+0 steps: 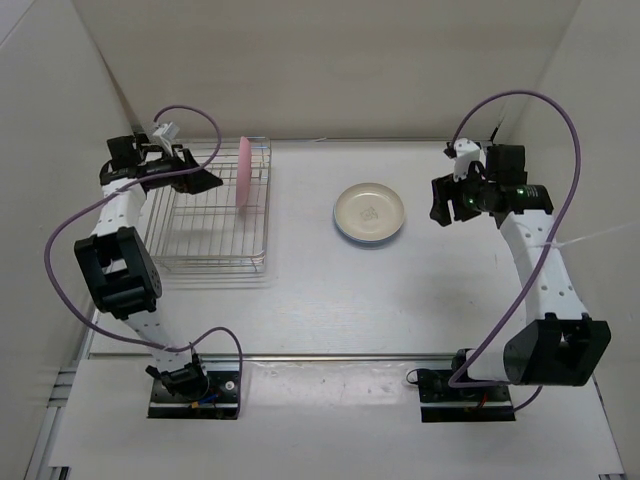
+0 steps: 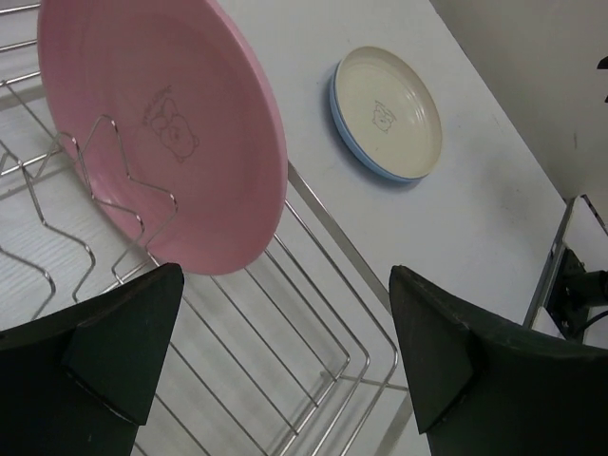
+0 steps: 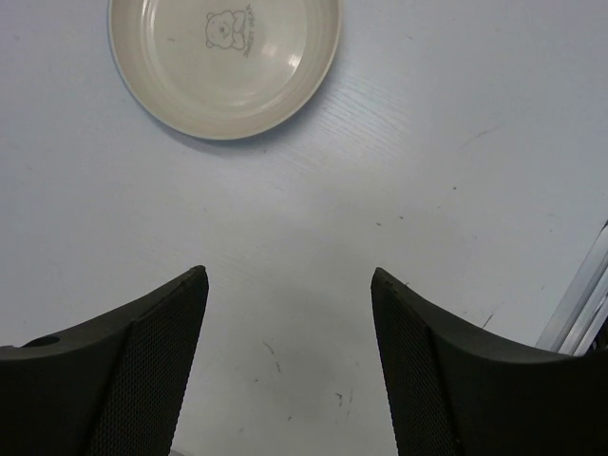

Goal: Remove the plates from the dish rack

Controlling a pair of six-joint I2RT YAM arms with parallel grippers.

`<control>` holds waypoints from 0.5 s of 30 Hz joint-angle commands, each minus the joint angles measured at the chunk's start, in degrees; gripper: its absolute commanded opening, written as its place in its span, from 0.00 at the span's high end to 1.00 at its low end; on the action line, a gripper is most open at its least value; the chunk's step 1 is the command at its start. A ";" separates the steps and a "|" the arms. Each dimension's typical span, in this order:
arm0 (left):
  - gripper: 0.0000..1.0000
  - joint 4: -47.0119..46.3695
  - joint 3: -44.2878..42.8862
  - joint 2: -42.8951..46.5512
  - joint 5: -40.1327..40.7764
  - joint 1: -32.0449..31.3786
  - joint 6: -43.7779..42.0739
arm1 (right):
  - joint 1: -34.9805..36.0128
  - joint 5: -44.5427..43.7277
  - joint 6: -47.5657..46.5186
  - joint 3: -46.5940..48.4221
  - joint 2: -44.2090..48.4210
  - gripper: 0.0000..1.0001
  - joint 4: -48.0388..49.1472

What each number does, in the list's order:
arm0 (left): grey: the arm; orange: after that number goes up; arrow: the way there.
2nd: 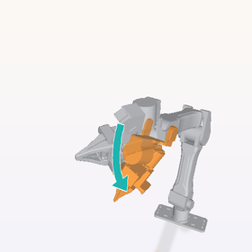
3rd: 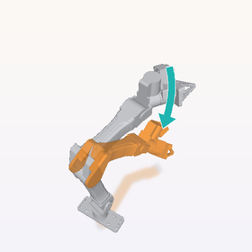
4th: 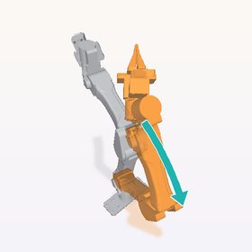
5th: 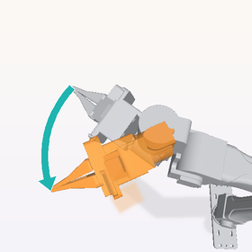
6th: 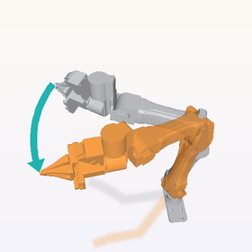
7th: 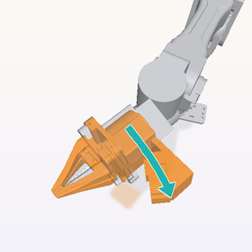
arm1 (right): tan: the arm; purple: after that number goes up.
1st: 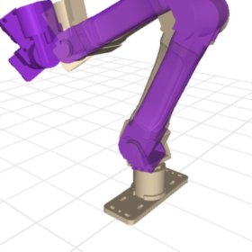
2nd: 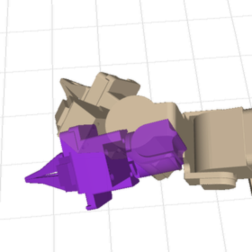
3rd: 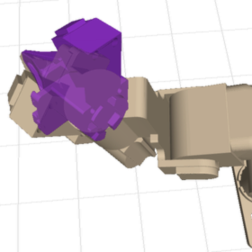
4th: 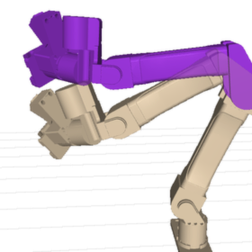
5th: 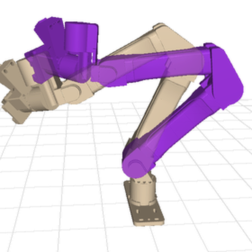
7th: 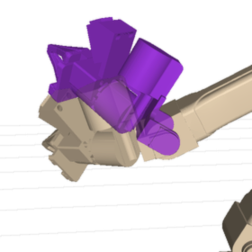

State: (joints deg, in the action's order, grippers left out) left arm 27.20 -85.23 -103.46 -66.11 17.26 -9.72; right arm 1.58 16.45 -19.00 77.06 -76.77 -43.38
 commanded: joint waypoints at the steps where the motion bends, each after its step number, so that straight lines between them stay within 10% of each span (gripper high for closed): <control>1: 0.00 -3.12 -5.20 -2.44 -4.03 -2.48 0.05 | 0.00 0.60 0.37 -1.91 3.29 0.27 -0.22; 15: 0.04 0.48 -21.28 -17.65 -4.03 -8.37 2.51 | 0.00 -0.79 1.60 -3.58 4.61 0.27 0.92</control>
State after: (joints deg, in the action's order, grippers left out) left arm 26.30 -102.65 -120.53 -67.53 9.78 -7.73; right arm 1.58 16.45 -18.00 74.08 -73.45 -43.70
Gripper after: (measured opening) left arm 0.971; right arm 0.733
